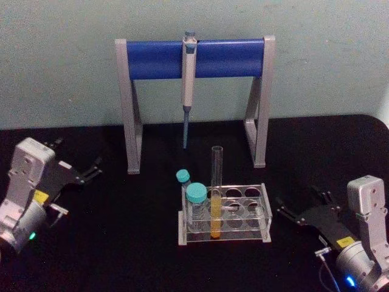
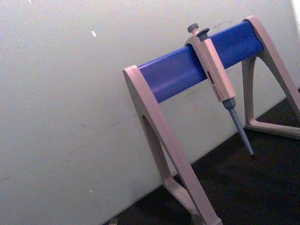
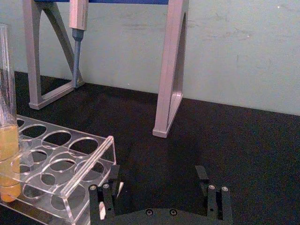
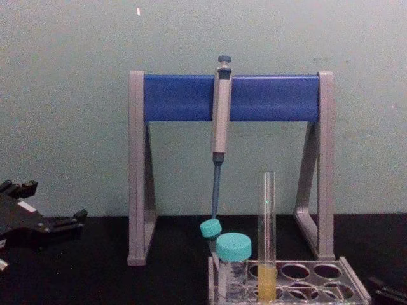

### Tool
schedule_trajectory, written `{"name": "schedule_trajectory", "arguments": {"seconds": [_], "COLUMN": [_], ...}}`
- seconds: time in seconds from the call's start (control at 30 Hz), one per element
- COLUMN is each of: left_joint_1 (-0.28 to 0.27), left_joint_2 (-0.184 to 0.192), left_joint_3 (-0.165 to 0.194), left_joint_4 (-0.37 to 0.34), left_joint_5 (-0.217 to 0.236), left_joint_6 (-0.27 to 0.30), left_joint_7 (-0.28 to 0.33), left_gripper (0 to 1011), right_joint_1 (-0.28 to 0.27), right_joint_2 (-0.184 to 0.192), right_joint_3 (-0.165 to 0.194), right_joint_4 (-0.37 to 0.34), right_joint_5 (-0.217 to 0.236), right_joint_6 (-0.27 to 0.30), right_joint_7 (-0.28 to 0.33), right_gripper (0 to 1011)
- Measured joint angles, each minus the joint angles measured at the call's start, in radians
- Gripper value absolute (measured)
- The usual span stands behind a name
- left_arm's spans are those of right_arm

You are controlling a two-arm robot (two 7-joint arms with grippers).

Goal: Pick up the test tube from the test tube rack, shake it, then place it back into the test tube rack.

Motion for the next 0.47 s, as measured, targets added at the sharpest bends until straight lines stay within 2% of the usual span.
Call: {"name": "schedule_trajectory", "arguments": {"seconds": [0.47], "left_joint_1": [0.0], "left_joint_2": [0.0], "left_joint_3": [0.0], "left_joint_4": [0.0], "left_joint_5": [0.0], "left_joint_6": [0.0], "left_joint_7": [0.0], "left_gripper": [1001], "right_joint_1": [0.0], "right_joint_2": [0.0], "right_joint_3": [0.0], "right_joint_4": [0.0], "right_joint_5": [0.0], "right_joint_6": [0.0], "right_joint_7": [0.0], "right_gripper": [1000]}}
